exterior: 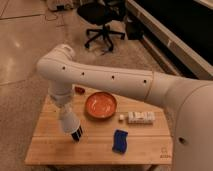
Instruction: Place the ceramic cup over the eraser
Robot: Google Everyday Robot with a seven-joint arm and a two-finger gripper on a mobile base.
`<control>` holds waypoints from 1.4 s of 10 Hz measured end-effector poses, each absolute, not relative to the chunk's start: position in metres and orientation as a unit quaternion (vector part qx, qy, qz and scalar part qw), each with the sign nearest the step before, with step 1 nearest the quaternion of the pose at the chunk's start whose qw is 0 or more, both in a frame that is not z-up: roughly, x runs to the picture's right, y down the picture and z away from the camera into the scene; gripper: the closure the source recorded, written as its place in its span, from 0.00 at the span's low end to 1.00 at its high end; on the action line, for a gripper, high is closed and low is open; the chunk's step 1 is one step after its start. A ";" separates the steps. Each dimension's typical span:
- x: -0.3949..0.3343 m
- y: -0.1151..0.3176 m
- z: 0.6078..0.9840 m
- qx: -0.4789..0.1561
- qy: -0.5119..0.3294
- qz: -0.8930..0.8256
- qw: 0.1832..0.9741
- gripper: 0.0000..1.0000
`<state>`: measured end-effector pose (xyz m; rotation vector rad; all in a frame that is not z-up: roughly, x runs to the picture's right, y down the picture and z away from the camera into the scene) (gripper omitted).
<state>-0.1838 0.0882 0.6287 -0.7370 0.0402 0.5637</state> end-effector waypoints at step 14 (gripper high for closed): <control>-0.191 0.153 0.698 -0.335 0.058 0.294 0.893 0.20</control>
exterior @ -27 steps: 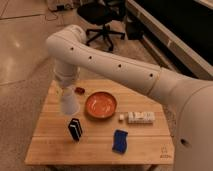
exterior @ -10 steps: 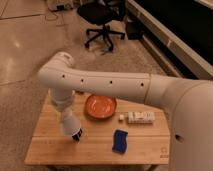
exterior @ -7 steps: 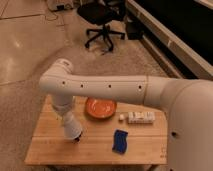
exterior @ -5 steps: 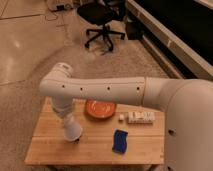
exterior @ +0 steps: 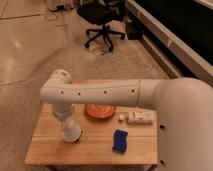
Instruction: Place the ceramic cup over the eraser
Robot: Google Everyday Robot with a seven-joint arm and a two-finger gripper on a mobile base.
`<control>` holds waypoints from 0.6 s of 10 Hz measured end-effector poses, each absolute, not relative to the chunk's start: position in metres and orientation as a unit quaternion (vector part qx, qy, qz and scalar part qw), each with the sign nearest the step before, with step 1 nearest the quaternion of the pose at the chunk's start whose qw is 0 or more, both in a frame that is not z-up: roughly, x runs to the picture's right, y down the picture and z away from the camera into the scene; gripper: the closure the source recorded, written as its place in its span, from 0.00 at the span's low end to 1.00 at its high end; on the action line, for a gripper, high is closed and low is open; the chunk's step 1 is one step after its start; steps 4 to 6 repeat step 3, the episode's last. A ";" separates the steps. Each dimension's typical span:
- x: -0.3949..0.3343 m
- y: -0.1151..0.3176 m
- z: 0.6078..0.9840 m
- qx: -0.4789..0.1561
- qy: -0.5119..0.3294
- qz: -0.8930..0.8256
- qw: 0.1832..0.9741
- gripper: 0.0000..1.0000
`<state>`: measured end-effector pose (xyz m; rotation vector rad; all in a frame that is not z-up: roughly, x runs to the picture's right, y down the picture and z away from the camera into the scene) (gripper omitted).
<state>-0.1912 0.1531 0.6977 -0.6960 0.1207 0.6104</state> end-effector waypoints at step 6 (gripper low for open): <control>-0.191 0.153 0.698 -0.336 0.059 0.295 0.893 0.20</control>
